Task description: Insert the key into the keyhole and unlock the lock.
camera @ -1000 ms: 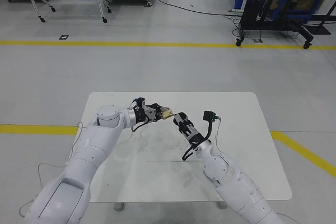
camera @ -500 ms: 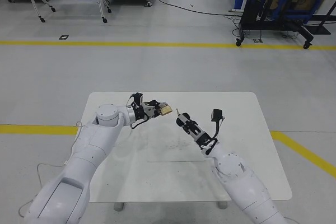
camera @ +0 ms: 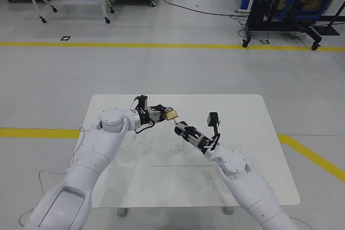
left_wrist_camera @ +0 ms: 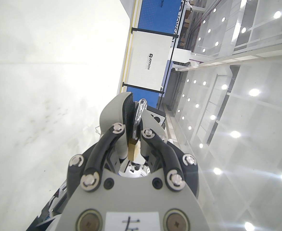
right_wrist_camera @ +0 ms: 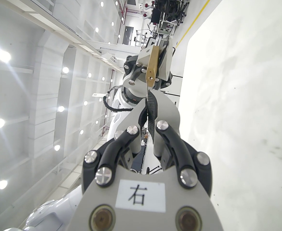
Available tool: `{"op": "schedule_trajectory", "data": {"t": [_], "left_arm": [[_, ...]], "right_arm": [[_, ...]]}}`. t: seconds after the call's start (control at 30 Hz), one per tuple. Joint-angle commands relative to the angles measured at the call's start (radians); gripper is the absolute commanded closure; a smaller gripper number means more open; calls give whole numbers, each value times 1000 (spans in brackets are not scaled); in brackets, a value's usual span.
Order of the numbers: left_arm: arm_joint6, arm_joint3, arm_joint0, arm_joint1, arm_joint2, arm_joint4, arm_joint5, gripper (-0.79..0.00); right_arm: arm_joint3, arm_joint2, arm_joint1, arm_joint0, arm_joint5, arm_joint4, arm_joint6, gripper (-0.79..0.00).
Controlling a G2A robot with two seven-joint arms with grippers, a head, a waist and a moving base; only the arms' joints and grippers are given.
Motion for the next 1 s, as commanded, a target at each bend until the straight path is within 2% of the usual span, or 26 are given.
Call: {"op": "schedule_trajectory", "data": {"t": [0.0,0.73,0.97], "left_arm": [[-2,-4,2,1,-1,4,-1,0],[51,-55,36,8,-27,33,-26,0],[55,-70,46,9,-29,41,-16,0]], "right_arm": [[6,-1,-2,5,-3,4,-3,0],[23,4,-16,-4,-36,58,-41,0],[32,2,-22,1,-26,21,-109,0]]}}
